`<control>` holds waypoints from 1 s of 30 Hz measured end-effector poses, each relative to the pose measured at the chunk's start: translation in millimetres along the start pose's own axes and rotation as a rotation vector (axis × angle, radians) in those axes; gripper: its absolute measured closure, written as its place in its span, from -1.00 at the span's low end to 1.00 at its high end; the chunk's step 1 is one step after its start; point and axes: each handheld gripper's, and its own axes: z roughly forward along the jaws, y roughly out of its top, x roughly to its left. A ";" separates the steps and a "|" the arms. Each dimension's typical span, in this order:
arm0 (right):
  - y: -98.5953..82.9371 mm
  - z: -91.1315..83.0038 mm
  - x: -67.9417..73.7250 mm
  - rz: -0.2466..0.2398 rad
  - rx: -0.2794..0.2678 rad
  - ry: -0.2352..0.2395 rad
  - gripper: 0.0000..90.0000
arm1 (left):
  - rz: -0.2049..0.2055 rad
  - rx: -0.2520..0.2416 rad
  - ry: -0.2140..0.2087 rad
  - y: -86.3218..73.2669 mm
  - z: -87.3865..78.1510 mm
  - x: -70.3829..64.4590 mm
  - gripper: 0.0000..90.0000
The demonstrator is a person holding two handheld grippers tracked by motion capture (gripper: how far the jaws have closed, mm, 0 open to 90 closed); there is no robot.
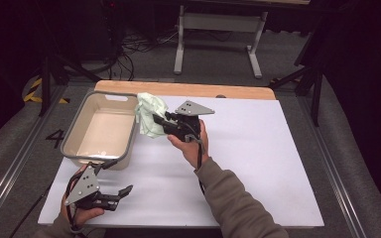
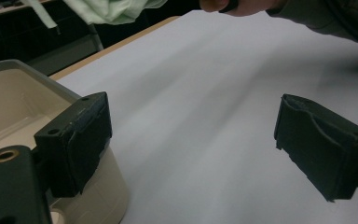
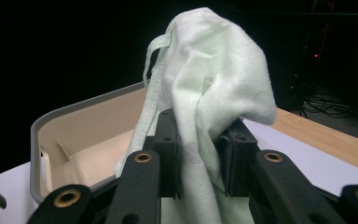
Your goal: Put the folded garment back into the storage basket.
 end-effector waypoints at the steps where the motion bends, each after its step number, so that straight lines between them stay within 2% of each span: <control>1: 0.3 2.9 1.4 0.003 0.001 0.001 0.60 | -0.002 -0.001 -0.003 -0.2 0.1 0.0 -0.73; 12: 9.5 28.5 14.4 0.000 0.011 0.044 0.60 | 0.002 -0.001 -0.006 -0.7 -0.8 0.8 -0.73; 20: 10.1 43.9 24.3 -0.016 0.029 0.044 0.59 | -0.005 -0.009 -0.005 -1.1 -1.5 1.4 -0.73; 30: 12.2 59.1 27.7 -0.004 0.037 0.044 0.59 | 0.000 -0.007 -0.008 -0.3 -1.5 0.5 -0.72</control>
